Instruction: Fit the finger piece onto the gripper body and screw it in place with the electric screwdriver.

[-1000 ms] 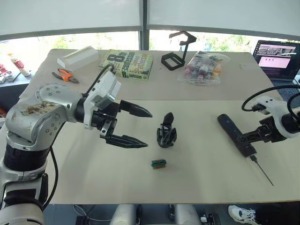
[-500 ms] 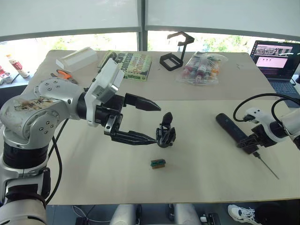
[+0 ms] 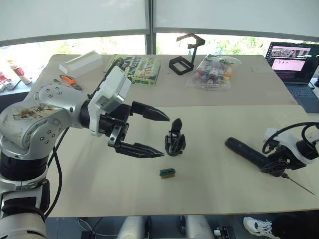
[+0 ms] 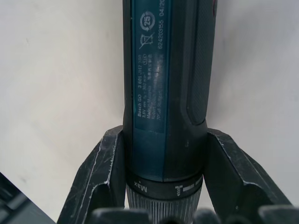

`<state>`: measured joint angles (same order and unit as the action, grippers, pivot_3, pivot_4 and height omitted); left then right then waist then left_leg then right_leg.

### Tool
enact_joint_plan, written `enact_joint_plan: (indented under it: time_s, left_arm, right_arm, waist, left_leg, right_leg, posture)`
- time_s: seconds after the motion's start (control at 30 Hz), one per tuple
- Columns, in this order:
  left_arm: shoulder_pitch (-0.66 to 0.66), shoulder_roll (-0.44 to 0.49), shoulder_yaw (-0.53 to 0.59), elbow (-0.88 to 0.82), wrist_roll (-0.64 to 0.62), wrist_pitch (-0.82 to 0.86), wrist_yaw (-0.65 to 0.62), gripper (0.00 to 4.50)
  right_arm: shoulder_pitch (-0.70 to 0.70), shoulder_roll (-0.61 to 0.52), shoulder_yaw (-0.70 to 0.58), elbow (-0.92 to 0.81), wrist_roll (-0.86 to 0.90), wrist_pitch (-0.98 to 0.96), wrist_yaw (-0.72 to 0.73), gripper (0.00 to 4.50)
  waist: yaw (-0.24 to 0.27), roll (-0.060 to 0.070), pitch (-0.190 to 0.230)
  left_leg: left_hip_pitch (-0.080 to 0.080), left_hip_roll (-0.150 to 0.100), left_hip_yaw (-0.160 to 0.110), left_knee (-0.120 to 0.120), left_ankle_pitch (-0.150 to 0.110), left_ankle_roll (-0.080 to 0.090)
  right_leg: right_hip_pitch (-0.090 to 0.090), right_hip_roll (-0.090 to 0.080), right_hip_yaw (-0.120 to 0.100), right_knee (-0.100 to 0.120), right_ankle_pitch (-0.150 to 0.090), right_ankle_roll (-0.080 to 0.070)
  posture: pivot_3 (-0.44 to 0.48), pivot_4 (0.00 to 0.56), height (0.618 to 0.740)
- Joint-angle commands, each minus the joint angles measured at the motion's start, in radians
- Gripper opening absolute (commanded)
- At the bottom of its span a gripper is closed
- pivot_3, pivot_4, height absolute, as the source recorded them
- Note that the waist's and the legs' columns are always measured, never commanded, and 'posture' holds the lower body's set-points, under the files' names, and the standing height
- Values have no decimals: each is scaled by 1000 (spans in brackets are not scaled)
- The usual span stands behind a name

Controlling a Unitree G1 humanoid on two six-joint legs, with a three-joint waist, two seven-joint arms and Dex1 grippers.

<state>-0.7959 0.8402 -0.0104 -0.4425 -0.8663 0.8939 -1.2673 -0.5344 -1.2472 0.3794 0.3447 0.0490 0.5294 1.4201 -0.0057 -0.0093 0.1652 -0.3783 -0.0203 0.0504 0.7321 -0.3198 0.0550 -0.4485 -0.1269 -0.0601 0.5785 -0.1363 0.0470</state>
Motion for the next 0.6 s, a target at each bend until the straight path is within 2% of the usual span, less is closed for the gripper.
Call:
enact_joint_plan:
  time_s: [0.03, 0.07, 0.13, 0.23, 0.6]
  left_arm:
    - [-4, 16, 7, -31, -10, -19, -6, 4500]
    - [-3, 16, 5, -34, -10, -19, -6, 4500]
    - [-5, 12, 2, -39, -10, -19, -4, 4500]
    - [-10, 5, -3, -46, -13, -19, 1, 4500]
    - [-8, 8, -2, -58, -16, -17, 10, 4500]
  right_arm:
    - [-8, -56, -40, 0, -41, -24, 39, 3557]
    - [-13, -79, -38, -14, -46, 0, 72, 3969]
    - [-19, -109, -30, -42, -51, 51, 128, 4475]
    - [-16, -119, -19, -73, -61, 91, 163, 4475]
    - [-74, 6, -6, 7, -140, 56, 120, 4475]
  waist:
    - [0, 0, 0]
    - [0, 0, 0]
    - [1, 1, 0]
    - [-1, 0, 1]
    - [-7, 0, 1]
  left_leg:
    - [1, 0, 0, 0, 0, 0]
    - [1, 0, 0, 0, 1, 0]
    - [2, 0, 0, 0, 1, 0]
    - [3, 1, 1, 0, 1, 0]
    - [9, 0, 3, 0, 1, 1]
  right_leg:
    - [1, 0, 0, 0, 0, 0]
    - [1, 0, 1, 0, 0, 0]
    - [1, 0, 2, 1, 0, 0]
    - [2, 1, 2, 1, 1, -2]
    - [7, 1, 7, 1, 0, -1]
  posture:
    - [0, 150, 740]
    - [0, 150, 740]
    - [0, 150, 740]
    - [0, 150, 740]
    - [0, 150, 740]
